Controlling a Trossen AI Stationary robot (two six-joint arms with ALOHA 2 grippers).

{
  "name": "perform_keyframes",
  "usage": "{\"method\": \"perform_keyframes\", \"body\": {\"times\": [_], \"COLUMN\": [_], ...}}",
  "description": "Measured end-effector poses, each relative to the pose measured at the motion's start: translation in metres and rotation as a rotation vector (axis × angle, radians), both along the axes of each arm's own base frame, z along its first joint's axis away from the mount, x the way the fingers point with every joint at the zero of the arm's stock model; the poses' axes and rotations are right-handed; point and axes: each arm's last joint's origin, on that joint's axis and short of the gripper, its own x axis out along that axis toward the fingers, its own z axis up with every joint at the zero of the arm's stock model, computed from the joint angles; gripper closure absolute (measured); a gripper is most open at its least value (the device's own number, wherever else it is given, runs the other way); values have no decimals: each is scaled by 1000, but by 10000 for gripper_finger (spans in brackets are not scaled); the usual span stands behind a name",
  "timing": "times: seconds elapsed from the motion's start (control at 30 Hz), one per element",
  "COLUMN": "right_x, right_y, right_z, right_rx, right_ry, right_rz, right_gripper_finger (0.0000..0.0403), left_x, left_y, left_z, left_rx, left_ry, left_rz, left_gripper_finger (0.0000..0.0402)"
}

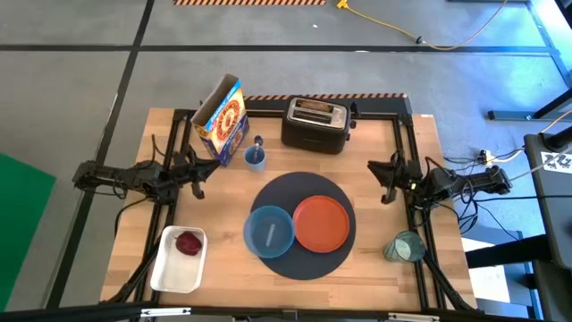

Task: Arrange a breakfast setting
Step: Pour the cereal from the cereal box into the blue bowl

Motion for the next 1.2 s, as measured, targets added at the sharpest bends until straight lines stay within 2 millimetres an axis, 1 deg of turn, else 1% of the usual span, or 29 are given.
{"method": "perform_keyframes", "body": {"times": [0.07, 0.13, 0.23, 0.3, 0.4, 0.47, 0.53, 0.63, 0.77, 0.83, 0.93, 1.0, 1.07, 1.2], "right_x": [-1, -3, -7, -8, -6, -4, -3, -3, -3, -3, -3, -3, -3, -2], "right_y": [-1, -3, -9, -11, -10, -10, -9, -9, -9, -9, -9, -9, -9, -9], "right_z": [3, 7, 9, 6, -1, -5, -10, -14, -14, -14, -14, -14, -14, -14], "right_rx": [6, 8, 49, 81, 123, 146, 167, 186, 194, 207, 212, 213, 213, 214], "right_ry": [-5, -7, -3, 7, 0, -3, -2, 13, 11, 4, 1, 0, 0, -1], "right_rz": [-35, -105, -317, -405, -378, -371, -367, -365, -373, -369, -366, -366, -365, -347], "right_gripper_finger": [303, 263, 205, 173, 138, 123, 112, 102, 100, 100, 100, 100, 100, 100], "left_x": [-1, -1, 2, 5, 9, 11, 11, 10, 4, -3, -14, -16, -16, -6], "left_y": [-1, -2, -2, -3, -4, -4, -3, -2, -2, -1, 1, 2, 2, 1], "left_z": [7, 11, 16, 15, 17, 20, 23, 27, 35, 44, 60, 63, 59, 48], "left_rx": [-30, -54, -69, -65, -70, -61, -53, -59, -122, -179, -249, -269, -268, -283], "left_ry": [52, 127, 221, 277, 300, 316, 335, 368, 431, 457, 500, 537, 578, 613], "left_rz": [-17, -1, 81, 137, 210, 220, 243, 262, 177, 178, 207, 230, 268, 337], "left_gripper_finger": [368, 370, 373, 373, 372, 363, 346, 307, 250, 233, 225, 225, 226, 225]}}
